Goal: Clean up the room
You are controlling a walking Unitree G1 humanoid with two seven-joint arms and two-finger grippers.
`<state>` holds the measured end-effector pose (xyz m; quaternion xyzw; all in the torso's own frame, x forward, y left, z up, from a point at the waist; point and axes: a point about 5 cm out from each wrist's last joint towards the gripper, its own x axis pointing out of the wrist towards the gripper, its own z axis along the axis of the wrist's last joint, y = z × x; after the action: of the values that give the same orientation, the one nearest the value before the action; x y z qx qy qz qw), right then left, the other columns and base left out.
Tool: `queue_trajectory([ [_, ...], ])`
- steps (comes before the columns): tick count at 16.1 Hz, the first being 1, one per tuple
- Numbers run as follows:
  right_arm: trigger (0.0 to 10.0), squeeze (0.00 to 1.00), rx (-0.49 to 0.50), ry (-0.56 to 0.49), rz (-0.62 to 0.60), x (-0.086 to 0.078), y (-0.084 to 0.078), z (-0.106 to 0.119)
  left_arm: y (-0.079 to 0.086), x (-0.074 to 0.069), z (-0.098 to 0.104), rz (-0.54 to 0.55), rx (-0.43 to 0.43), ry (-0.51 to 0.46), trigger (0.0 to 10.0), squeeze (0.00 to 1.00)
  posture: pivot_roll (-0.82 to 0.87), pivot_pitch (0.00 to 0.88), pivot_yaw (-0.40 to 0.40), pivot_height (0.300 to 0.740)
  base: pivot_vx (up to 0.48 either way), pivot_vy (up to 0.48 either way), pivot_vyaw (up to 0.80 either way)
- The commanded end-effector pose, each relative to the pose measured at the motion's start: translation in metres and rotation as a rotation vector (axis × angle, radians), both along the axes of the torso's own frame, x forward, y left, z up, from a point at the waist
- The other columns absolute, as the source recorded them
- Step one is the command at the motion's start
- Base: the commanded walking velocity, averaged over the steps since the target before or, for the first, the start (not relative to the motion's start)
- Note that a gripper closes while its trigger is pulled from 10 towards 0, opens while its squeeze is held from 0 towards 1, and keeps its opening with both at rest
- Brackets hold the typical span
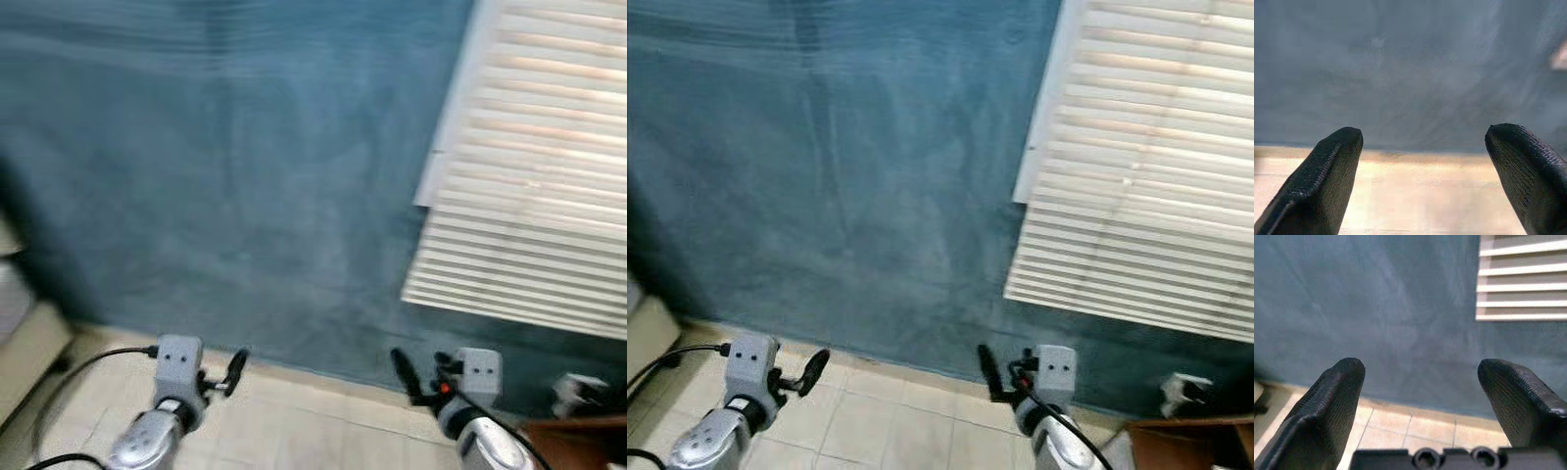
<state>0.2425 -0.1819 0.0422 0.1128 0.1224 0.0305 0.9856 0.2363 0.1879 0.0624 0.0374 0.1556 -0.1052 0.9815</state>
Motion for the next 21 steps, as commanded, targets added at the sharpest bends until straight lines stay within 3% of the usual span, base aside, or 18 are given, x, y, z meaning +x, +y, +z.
queue_trajectory([
  [1, 10.0, 0.00, -0.021, 0.000, -0.067, -0.005, -0.009, -0.002, -0.004, 0.003, 0.003, -0.048, 0.023, -0.010, 10.0, 0.00, 0.08, 0.000, 0.017, 0.740, 0.000, 0.000, 0.59],
  [3, 10.0, 0.00, -0.047, 0.008, -0.072, -0.009, 0.002, -0.005, -0.008, 0.023, 0.011, -0.153, 0.037, -0.019, 10.0, 0.00, 0.01, 0.000, 0.094, 0.740, 0.000, 0.000, 0.61],
  [5, 10.0, 0.00, -0.084, -0.009, -0.078, -0.010, 0.008, -0.002, -0.010, 0.039, 0.015, -0.163, -0.003, -0.022, 10.0, 0.00, -0.03, 0.000, 0.126, 0.740, 0.000, 0.000, 0.00],
  [8, 10.0, 0.00, -0.036, -0.050, -0.130, -0.019, 0.003, 0.004, -0.024, 0.047, 0.012, -0.198, -0.033, -0.023, 10.0, 0.00, -0.10, 0.000, 0.168, 0.740, 0.000, 0.000, 0.00],
  [10, 10.0, 0.00, -0.044, -0.037, -0.148, -0.021, -0.001, 0.002, -0.027, 0.049, 0.009, -0.156, -0.054, -0.025, 10.0, 0.00, -0.11, 0.000, 0.146, 0.740, 0.000, 0.000, 0.63],
  [14, 10.0, 0.00, -0.104, 0.020, -0.068, -0.017, -0.012, -0.007, -0.019, 0.033, -0.005, 0.075, -0.138, -0.014, 10.0, 0.00, -0.03, 0.000, 0.035, 0.740, 0.000, -0.331, 0.59],
  [17, 10.0, 0.00, -0.128, 0.015, -0.019, -0.004, -0.019, -0.003, -0.019, 0.020, -0.007, 0.099, -0.138, -0.028, 10.0, 0.00, 0.02, 0.000, -0.018, 0.740, 0.000, -0.157, 0.58],
  [21, 10.0, 0.00, -0.114, 0.014, 0.069, 0.010, -0.006, -0.002, -0.016, 0.013, -0.001, 0.137, -0.082, -0.065, 10.0, 0.00, 0.06, 0.000, -0.049, 0.740, 0.000, 0.000, 0.58],
])
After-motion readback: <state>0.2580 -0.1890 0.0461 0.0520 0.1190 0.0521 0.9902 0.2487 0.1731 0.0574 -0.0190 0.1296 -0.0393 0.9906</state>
